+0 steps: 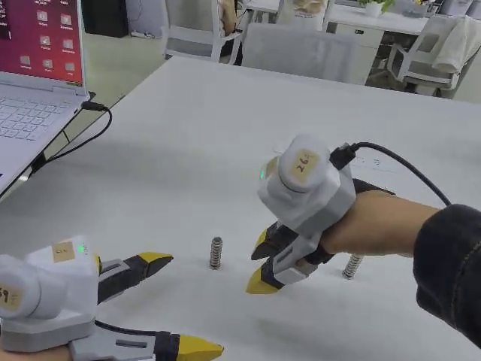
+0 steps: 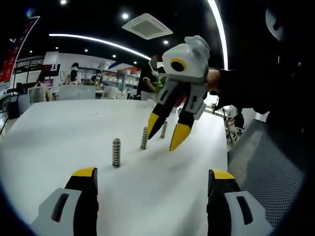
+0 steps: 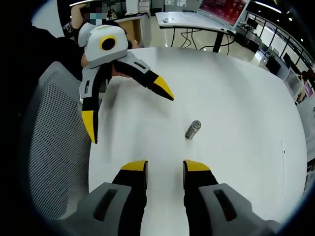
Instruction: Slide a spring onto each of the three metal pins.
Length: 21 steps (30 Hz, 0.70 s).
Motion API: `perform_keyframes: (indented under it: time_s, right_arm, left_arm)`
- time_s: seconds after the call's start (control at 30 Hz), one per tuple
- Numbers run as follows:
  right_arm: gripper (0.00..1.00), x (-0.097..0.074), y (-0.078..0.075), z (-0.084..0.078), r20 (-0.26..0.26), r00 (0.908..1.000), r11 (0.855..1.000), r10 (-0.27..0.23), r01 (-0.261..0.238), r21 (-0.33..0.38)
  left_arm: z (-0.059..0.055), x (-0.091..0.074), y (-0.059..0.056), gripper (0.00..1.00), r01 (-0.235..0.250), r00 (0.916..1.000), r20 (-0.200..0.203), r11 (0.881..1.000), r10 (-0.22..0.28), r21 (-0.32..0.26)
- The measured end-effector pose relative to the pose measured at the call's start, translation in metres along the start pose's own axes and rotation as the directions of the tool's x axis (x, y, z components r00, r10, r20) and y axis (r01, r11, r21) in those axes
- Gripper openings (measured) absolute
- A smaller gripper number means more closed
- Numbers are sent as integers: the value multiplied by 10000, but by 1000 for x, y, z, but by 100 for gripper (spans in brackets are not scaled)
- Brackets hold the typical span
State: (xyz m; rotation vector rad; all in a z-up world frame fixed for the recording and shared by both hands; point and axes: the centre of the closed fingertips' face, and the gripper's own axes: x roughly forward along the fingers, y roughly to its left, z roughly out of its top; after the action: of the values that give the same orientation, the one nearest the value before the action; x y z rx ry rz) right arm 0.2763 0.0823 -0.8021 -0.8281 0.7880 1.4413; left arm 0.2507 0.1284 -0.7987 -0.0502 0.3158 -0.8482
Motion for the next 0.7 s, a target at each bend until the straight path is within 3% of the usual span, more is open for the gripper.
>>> perform_keyframes:
  time_s: [0.37,0.7]
  right_arm:
    - [28,-11,15,-17,533,9983,9978,-244,210,636]
    - [28,-29,22,-35,1205,9898,9873,-765,583,1478]
  left_arm:
    - [3,3,-3,92,57,10000,17,10000,-57,7]
    - [7,3,-4,93,128,9999,53,9999,-129,20]
